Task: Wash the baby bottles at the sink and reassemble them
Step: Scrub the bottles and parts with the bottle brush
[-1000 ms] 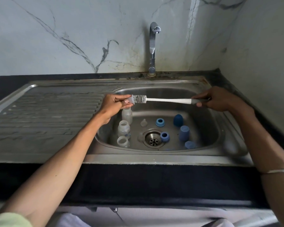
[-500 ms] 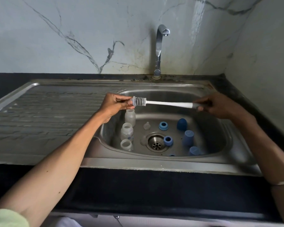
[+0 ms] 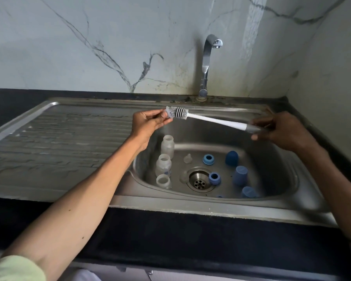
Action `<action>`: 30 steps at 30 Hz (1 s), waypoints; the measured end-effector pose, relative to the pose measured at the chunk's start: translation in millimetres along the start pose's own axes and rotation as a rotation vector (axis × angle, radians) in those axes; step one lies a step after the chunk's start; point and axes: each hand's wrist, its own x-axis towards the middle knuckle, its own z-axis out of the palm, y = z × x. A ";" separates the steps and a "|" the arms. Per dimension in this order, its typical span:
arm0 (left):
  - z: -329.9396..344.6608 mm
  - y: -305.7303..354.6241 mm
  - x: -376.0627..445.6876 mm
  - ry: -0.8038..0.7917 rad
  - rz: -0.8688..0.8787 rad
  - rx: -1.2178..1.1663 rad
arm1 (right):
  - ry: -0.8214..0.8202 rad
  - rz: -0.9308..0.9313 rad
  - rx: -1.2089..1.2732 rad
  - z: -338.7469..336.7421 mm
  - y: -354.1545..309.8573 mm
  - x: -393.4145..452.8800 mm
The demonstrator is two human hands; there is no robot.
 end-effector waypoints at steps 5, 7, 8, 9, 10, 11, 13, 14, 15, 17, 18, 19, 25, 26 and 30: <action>11.6 -0.3 -0.4 0.093 -0.071 -0.248 | 0.015 -0.002 0.010 3.3 -15.7 -5.4; 14.0 0.5 -0.5 0.112 -0.103 -0.322 | -0.003 0.007 -0.006 7.3 -24.3 -8.5; 13.9 0.7 -0.9 0.120 -0.113 -0.342 | 0.002 0.005 -0.013 8.7 -28.2 -10.3; 13.3 0.8 -1.5 0.132 -0.120 -0.345 | 0.014 0.001 -0.015 10.4 -31.8 -11.3; 12.6 0.1 -1.9 0.147 -0.130 -0.338 | 0.022 -0.001 -0.010 11.9 -34.0 -11.9; 12.0 -1.1 -2.9 0.168 -0.147 -0.321 | 0.021 0.001 -0.002 13.7 -35.6 -11.7; 13.6 -4.0 -5.3 0.208 -0.190 -0.298 | -0.008 0.015 0.005 16.2 -36.6 -11.3; 14.7 -4.3 -6.1 0.233 -0.210 -0.308 | -0.022 0.021 0.002 17.0 -36.6 -11.4; 15.6 -3.8 -5.8 0.263 -0.223 -0.336 | -0.026 0.025 0.006 16.7 -37.1 -11.9; 16.4 -2.5 -3.3 0.291 -0.219 -0.376 | -0.011 0.033 0.018 13.9 -38.4 -14.0; 16.3 -2.2 -3.2 0.272 -0.211 -0.371 | -0.001 0.029 0.018 13.4 -39.3 -14.5; 16.5 -2.0 -4.3 0.240 -0.208 -0.359 | 0.008 0.020 0.015 14.1 -40.9 -14.6; 18.2 -0.3 -4.7 0.160 -0.274 -0.394 | 0.031 0.016 0.020 14.5 -43.3 -15.5; 15.3 1.0 -1.9 0.171 -0.275 -0.430 | 0.020 0.016 0.020 12.7 -42.6 -15.4; 13.3 -2.0 -2.6 0.119 -0.226 -0.374 | -0.039 0.040 -0.007 14.1 -36.6 -13.5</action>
